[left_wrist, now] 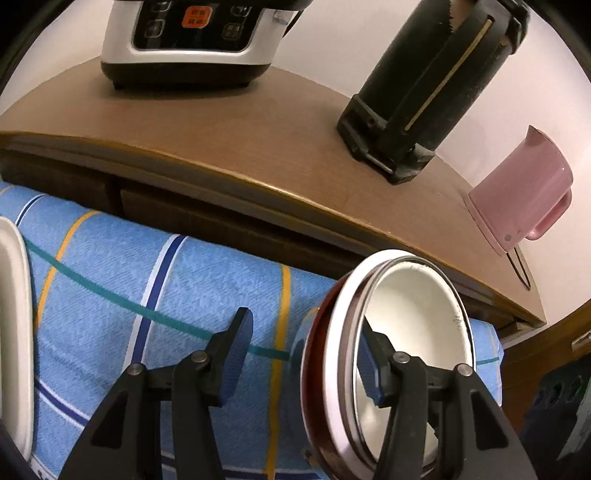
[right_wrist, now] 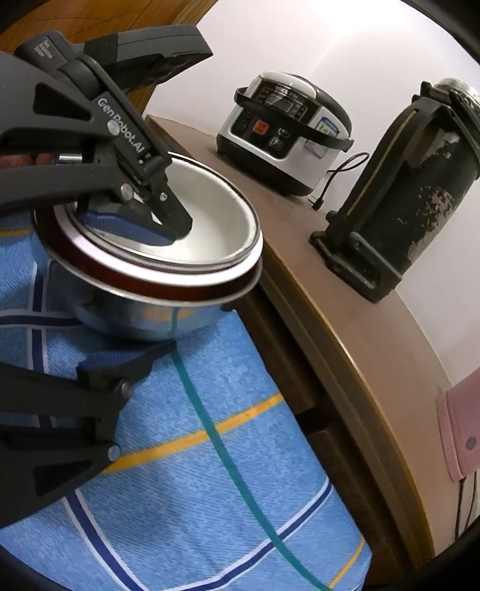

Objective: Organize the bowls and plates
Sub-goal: 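Grasp the rim of the nested bowl stack with the left gripper, then lift the nested bowls with the left gripper and carry toward the plates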

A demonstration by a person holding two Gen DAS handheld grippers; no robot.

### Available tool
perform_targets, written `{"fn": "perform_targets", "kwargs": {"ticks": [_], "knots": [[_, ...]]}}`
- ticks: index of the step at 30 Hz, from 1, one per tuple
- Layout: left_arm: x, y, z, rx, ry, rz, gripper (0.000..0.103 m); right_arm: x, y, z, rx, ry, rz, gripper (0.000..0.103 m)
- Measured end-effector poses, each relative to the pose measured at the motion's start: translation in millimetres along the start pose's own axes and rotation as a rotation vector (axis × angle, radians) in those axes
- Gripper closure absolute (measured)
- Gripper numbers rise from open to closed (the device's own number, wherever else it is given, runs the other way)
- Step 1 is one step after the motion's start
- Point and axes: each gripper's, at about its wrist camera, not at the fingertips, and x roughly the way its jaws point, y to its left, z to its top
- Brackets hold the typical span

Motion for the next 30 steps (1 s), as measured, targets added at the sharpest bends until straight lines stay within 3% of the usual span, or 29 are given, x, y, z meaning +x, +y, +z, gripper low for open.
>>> {"fn": "perform_targets", "kwargs": {"ticks": [7, 10, 14, 24, 27, 30], "knots": [[-9, -13, 1, 0.072, -0.018, 0.009, 0.047, -8, -5, -3, 0.018, 0.002, -0.024, 0.060], [-3, -12, 3, 0.081, -0.024, 0.067, 0.046, -21, -3, -2, -0.011, -0.049, -0.038, 0.060], [2, 0, 7, 0.026, 0.011, 0.019, 0.045, -31, 3, -2, -0.057, -0.103, -0.066, 0.058], [13, -2, 11, 0.026, 0.018, 0.004, 0.043, -18, -1, -3, -0.003, -0.040, 0.002, 0.050], [13, -2, 11, 0.025, 0.007, 0.002, 0.046, -16, 1, -3, -0.009, -0.035, 0.009, 0.049], [8, -4, 7, 0.046, 0.006, -0.042, 0.067, -13, 1, -2, -0.008, -0.028, 0.021, 0.050]]}}
